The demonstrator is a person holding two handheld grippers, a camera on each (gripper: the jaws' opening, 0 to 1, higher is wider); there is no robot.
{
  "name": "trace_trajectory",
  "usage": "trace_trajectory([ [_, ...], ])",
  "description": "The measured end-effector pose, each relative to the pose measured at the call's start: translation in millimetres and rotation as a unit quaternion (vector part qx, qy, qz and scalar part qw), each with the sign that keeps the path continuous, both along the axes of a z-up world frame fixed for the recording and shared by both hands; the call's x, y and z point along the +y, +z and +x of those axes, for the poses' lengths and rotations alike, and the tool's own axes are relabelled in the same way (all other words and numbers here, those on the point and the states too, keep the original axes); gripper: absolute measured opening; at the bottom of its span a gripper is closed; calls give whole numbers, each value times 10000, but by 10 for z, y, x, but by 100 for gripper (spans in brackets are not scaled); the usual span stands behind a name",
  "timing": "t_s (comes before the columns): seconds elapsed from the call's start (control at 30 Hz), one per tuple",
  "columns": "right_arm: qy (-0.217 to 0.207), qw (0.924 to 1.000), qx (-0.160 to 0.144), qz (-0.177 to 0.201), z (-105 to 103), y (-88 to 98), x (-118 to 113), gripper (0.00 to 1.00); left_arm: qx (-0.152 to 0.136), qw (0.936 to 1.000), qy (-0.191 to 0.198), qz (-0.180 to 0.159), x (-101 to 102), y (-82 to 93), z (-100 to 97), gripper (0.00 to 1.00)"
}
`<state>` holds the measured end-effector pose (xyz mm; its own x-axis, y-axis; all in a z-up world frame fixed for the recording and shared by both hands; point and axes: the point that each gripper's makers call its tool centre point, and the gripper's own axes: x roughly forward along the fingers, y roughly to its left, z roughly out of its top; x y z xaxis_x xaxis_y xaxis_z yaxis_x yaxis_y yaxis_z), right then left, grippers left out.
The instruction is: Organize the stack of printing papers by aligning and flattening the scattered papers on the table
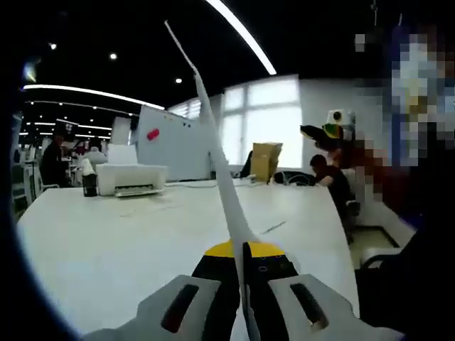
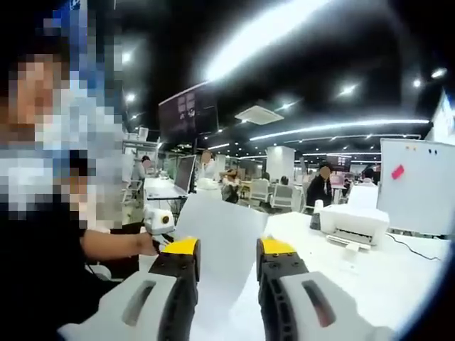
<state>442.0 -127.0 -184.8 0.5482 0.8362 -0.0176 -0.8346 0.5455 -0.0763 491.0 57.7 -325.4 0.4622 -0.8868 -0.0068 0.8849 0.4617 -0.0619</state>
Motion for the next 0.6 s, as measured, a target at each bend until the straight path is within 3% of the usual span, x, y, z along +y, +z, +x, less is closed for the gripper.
trace_trajectory([
  [0.2, -150, 9994, 110, -289, -5, -140, -38, 33, 65, 9997, 133, -205, 126, -76, 108, 6],
  [0.3, -170, 9993, 92, -317, -31, -129, -33, 35, 123, 9990, 129, -421, 162, -87, 137, 6],
  [0.6, -260, 9991, 164, -300, -33, -186, -55, 35, 164, 9985, 147, -504, 201, -150, 209, 6],
])
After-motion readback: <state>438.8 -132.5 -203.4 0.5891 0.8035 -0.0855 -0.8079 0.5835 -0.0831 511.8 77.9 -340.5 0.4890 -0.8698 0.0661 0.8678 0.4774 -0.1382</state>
